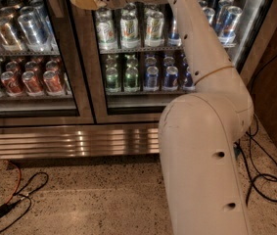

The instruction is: Open right fridge door

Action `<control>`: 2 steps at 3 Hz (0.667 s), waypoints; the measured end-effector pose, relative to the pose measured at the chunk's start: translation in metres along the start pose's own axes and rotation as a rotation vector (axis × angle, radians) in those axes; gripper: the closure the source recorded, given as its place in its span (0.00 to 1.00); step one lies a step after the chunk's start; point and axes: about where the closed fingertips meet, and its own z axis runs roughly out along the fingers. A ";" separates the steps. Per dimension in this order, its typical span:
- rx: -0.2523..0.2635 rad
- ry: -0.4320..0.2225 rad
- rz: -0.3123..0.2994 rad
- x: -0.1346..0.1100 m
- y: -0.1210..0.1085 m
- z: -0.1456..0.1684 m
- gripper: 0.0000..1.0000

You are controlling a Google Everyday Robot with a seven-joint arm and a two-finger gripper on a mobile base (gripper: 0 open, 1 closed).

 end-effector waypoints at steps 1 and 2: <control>0.000 0.000 0.000 0.002 -0.005 -0.001 1.00; 0.029 -0.003 -0.025 -0.003 -0.017 -0.010 1.00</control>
Offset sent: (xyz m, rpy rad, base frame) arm -0.2634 -0.0673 -0.0583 0.0207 0.0964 0.1929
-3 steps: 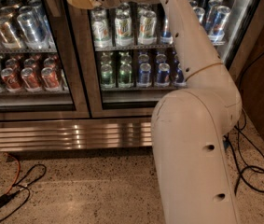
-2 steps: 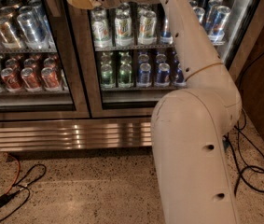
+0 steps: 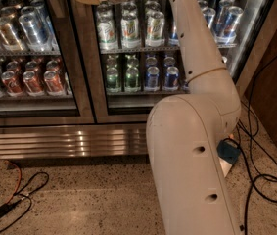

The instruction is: Open right fridge door

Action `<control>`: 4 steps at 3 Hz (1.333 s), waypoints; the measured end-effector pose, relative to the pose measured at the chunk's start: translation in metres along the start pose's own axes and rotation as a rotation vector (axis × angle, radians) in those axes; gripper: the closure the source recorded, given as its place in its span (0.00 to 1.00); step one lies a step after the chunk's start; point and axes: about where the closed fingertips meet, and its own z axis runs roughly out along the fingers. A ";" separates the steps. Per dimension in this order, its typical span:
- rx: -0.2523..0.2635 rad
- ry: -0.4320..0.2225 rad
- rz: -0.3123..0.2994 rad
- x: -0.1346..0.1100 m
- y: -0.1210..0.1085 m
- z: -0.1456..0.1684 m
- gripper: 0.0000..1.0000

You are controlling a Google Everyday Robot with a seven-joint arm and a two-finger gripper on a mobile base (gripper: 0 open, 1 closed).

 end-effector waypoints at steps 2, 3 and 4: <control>-0.013 -0.009 0.002 0.000 0.002 0.001 1.00; -0.015 -0.016 -0.003 -0.001 0.001 0.000 1.00; -0.012 -0.019 -0.002 0.000 0.001 0.001 1.00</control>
Offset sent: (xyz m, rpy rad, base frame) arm -0.0910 -0.0235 -0.0388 0.0104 0.0493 0.1678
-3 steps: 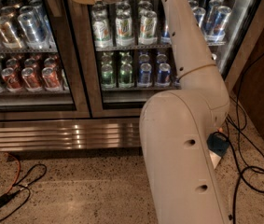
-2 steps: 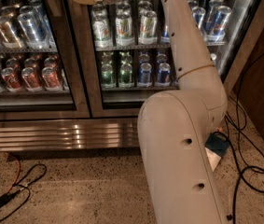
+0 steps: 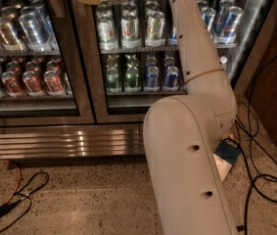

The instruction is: Open right fridge door

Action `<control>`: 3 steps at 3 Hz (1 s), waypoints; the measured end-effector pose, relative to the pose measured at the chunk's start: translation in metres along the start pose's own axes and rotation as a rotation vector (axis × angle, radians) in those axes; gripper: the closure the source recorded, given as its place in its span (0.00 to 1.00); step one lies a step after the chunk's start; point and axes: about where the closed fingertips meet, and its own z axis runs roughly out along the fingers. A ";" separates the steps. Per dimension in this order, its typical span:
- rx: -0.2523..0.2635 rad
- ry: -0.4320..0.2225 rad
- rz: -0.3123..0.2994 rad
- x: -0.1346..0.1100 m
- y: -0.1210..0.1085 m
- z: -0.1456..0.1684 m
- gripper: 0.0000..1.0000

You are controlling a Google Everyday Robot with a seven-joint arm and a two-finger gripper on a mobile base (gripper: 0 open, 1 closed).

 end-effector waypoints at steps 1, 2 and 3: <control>0.000 0.000 0.000 0.000 0.000 0.000 1.00; 0.027 0.022 0.000 0.000 -0.005 0.002 1.00; 0.028 0.022 0.000 0.002 -0.005 0.002 1.00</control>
Offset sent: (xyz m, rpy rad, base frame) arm -0.0279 0.0107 -0.0006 -0.0202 -0.0328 -0.1943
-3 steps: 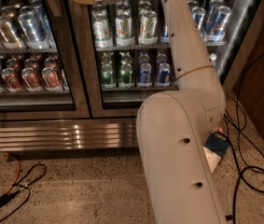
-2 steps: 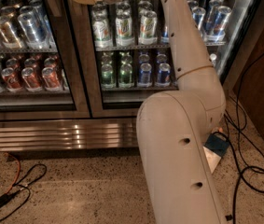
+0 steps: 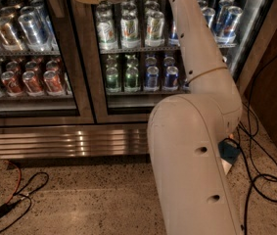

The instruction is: Open right fridge door

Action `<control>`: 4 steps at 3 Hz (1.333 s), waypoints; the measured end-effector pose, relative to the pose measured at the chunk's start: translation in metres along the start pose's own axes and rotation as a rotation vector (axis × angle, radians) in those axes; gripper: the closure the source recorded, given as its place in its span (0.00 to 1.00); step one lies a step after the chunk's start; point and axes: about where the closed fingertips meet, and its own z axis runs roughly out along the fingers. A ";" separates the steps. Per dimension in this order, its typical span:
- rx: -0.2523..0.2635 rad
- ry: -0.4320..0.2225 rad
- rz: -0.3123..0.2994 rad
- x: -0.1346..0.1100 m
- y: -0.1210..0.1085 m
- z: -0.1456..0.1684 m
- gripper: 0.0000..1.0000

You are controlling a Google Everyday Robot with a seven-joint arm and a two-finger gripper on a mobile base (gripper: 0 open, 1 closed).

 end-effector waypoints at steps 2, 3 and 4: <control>0.028 0.012 0.002 -0.001 -0.001 -0.002 1.00; 0.008 -0.002 0.003 -0.002 0.002 0.001 1.00; 0.016 -0.002 -0.008 -0.002 0.000 -0.002 1.00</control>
Offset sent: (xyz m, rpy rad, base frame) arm -0.2710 -0.0592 -0.0737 0.1238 0.0148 -0.5432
